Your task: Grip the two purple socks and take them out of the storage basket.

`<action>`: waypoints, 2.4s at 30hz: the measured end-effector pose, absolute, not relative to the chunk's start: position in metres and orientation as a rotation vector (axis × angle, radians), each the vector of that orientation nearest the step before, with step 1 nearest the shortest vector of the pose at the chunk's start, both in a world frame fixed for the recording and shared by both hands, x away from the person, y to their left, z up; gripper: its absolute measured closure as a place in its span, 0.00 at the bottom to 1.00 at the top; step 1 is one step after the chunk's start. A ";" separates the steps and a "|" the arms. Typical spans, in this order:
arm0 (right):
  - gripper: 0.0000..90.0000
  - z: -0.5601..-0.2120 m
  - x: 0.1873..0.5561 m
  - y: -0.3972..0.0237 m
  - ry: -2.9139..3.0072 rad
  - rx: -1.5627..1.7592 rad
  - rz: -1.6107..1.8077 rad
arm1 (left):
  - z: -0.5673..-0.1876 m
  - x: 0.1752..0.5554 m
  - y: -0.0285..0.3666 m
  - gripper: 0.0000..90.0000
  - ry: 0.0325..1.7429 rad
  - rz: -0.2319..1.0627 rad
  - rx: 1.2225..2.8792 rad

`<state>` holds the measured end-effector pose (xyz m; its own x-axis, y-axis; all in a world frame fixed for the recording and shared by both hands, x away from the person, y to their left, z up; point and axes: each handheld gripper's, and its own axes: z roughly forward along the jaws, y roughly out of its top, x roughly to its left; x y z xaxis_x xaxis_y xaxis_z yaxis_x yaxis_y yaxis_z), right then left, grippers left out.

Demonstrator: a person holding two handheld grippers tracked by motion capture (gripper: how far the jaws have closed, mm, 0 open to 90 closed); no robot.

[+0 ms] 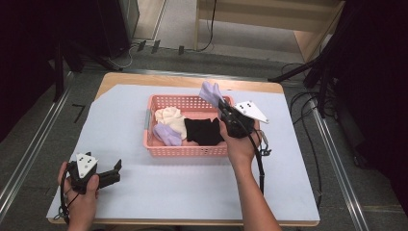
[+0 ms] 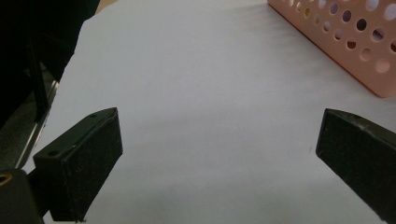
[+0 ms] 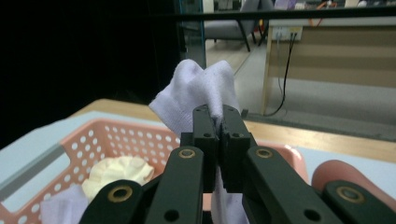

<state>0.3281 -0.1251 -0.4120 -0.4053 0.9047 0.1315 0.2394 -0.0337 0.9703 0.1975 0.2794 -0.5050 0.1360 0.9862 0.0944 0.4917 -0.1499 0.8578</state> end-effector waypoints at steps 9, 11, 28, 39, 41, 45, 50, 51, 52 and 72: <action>0.96 -0.405 0.324 -0.148 1.542 1.197 1.477 | -0.505 0.198 0.279 0.01 1.430 0.930 1.735; 0.96 -0.405 0.323 -0.155 1.512 1.210 1.473 | -0.505 0.198 0.279 0.01 1.431 0.931 1.736; 0.96 -0.442 0.318 -0.220 1.410 1.419 1.328 | -0.505 0.197 0.279 0.01 1.436 0.925 1.739; 0.66 -0.450 0.319 -0.211 1.413 1.448 1.298 | -0.505 0.197 0.279 0.01 1.435 0.926 1.742; 0.64 -0.445 0.319 -0.199 1.455 1.414 1.310 | -0.505 0.197 0.279 0.01 1.434 0.926 1.742; 0.63 -0.436 0.320 -0.178 1.511 1.382 1.355 | -0.505 0.197 0.279 0.01 1.433 0.925 1.742; 0.63 -0.427 0.322 -0.130 1.633 1.343 1.428 | -0.505 0.197 0.279 0.01 1.430 0.924 1.742; 0.63 -0.426 0.322 -0.121 1.654 1.330 1.433 | -0.505 0.197 0.279 0.01 1.432 0.924 1.740; 0.63 -0.426 0.322 -0.113 1.679 1.327 1.435 | -0.505 0.197 0.279 0.01 1.431 0.924 1.740; 0.60 -0.451 0.335 0.010 2.138 1.315 1.294 | -0.505 0.198 0.279 0.01 1.431 0.922 1.744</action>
<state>0.3350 0.0100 -0.4505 -0.5272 0.8306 0.1795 0.5442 0.1678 0.8220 0.1979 0.2791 -0.5052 0.1401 0.9854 0.0967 0.4957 -0.1544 0.8547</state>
